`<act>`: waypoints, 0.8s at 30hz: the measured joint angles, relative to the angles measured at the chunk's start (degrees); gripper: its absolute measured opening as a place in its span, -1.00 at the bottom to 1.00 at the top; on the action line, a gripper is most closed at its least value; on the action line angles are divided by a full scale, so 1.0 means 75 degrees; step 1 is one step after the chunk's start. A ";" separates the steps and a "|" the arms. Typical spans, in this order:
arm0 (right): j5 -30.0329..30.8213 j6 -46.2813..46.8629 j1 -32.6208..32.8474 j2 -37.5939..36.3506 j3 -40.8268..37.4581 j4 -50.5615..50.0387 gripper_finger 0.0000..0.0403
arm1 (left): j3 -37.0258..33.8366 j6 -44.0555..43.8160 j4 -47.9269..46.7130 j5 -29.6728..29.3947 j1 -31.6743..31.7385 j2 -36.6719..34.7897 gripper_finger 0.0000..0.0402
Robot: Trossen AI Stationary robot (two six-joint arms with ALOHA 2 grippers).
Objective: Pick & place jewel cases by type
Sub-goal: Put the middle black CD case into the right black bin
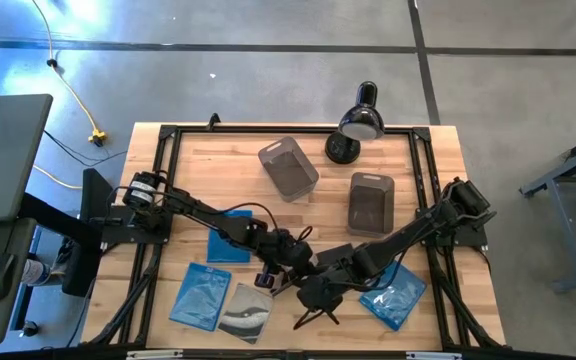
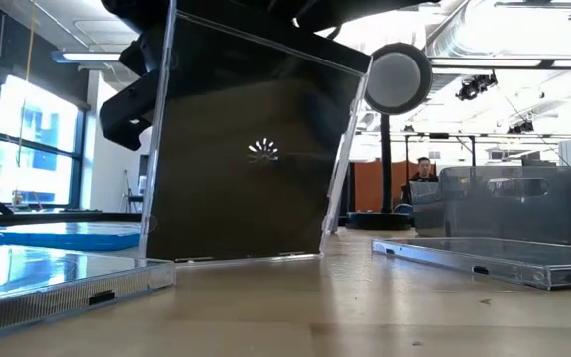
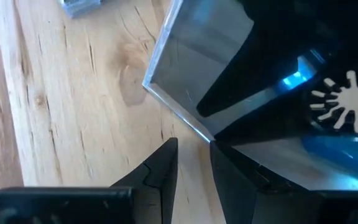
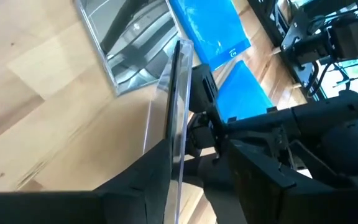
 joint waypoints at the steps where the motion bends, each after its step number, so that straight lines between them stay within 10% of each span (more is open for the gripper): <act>1: -0.0004 -0.0012 0.0003 0.0000 0.0000 0.0013 -0.23 | 0.0000 -0.0001 0.0032 0.0076 0.0003 0.0000 -0.52; 24: 0.0262 0.0169 0.0173 -0.0245 -0.0009 -0.0021 -0.23 | 0.0006 -0.0027 0.0311 0.0615 -0.0115 -0.0006 -0.52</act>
